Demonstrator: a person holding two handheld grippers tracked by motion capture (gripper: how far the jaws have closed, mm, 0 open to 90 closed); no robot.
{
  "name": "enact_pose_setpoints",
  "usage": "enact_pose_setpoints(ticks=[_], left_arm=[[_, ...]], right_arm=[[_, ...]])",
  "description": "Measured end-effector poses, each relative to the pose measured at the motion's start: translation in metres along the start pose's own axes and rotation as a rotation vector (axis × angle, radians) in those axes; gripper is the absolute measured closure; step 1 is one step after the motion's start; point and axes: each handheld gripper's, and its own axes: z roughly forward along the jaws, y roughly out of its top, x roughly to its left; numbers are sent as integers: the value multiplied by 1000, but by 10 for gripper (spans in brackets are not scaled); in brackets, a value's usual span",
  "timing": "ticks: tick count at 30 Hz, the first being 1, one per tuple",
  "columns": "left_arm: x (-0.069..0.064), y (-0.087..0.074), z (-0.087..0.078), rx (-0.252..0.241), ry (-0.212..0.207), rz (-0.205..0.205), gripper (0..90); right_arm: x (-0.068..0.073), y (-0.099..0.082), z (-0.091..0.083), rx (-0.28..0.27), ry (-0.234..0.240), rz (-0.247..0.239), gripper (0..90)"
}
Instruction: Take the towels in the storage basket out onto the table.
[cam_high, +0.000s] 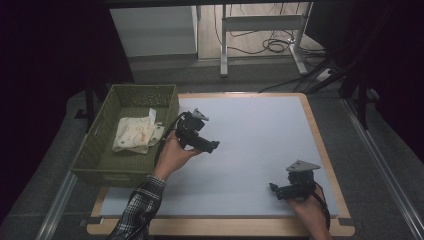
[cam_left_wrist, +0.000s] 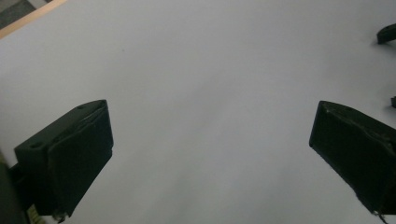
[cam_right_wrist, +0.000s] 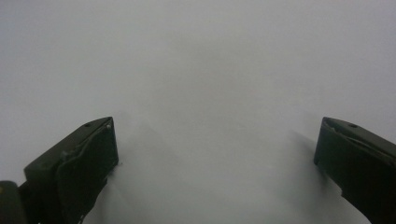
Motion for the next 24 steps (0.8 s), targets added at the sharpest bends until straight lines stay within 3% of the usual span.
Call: enact_pose_setpoints(ticks=[12,24], left_arm=[[41,1,-21,30,82,-62,2],[92,-18,-44,73,183,-150,2]], right_arm=[[0,0,0,0,0,0,0],[0,0,0,0,0,0,0]])
